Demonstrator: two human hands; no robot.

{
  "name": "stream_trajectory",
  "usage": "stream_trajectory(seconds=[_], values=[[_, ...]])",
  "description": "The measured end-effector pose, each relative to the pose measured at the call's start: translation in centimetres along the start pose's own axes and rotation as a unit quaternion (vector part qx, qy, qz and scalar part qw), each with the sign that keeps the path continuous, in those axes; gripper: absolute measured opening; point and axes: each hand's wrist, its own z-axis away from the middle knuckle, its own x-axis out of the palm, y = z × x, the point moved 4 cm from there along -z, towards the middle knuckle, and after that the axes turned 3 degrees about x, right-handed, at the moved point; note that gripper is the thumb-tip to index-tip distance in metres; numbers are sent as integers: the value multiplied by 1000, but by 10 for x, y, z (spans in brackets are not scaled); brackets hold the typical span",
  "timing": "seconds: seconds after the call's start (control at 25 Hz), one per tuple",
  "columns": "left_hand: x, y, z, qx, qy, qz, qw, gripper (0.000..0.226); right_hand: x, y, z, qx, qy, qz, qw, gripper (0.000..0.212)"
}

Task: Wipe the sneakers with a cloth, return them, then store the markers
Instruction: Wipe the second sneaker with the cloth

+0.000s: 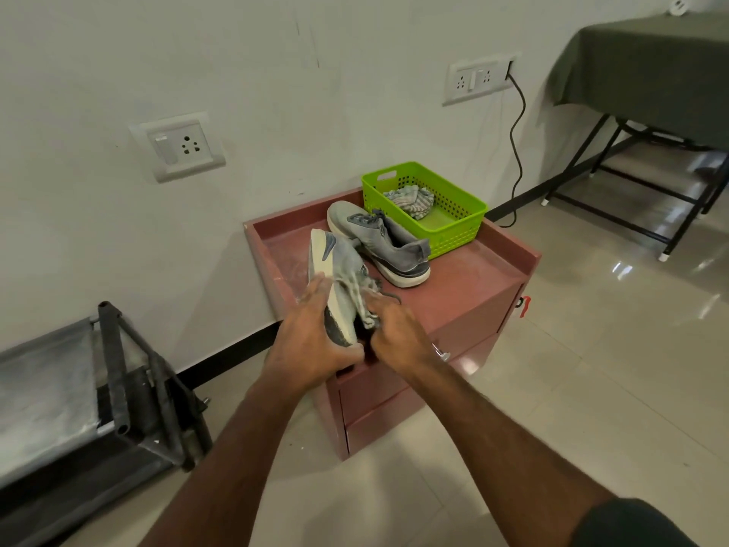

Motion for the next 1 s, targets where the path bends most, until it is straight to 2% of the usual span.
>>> stream_trajectory(seconds=[0.08, 0.16, 0.24, 0.28, 0.36, 0.44, 0.52, 0.56, 0.64, 0.68, 0.72, 0.8, 0.84, 0.92, 1.0], values=[[-1, 2, 4, -19, 3, 0, 1000, 113, -13, 22, -1, 113, 13, 52, 992, 71], [-3, 3, 5, -20, 7, 10, 1000, 114, -25, 24, -3, 147, 58, 17, 987, 71], [-2, 2, 4, -23, 6, 12, 1000, 114, -32, 5, -7, 84, 99, -62, 990, 75], [-2, 1, 3, -24, 4, 12, 1000, 114, -30, -7, -7, 24, 86, -98, 991, 78], [-2, 1, 1, -15, 8, 14, 1000, 116, -9, -21, -1, -66, 21, -98, 993, 84], [-2, 3, 2, -9, 5, 12, 1000, 114, 5, -11, 1, -51, -23, -51, 997, 84], [-3, 4, 4, -14, 4, 10, 1000, 112, -1, 8, -3, 31, -19, 25, 999, 73], [-3, 4, 4, -16, 4, 10, 1000, 112, -8, 18, -8, 81, -2, 42, 996, 68], [-4, 1, 4, -13, 2, 9, 1000, 113, -26, 20, -10, 135, 92, -18, 986, 65], [-4, -2, 4, -15, 0, 7, 1000, 113, -31, 11, -9, 113, 142, -75, 980, 67], [-4, -3, 3, -18, -3, 7, 1000, 113, -30, -4, -7, 62, 158, -123, 978, 70], [-1, -5, 2, -17, -4, 24, 1000, 107, -10, -32, 0, -46, 88, -153, 983, 71], [1, -4, 1, -14, -2, 31, 999, 104, 2, -34, 2, -61, 40, -129, 989, 71], [3, -3, 1, -14, -5, 19, 1000, 109, 8, -13, -5, -22, -6, -49, 999, 73], [0, -2, 4, -18, -2, 7, 1000, 114, -3, 14, -12, 57, -2, 34, 998, 61]])
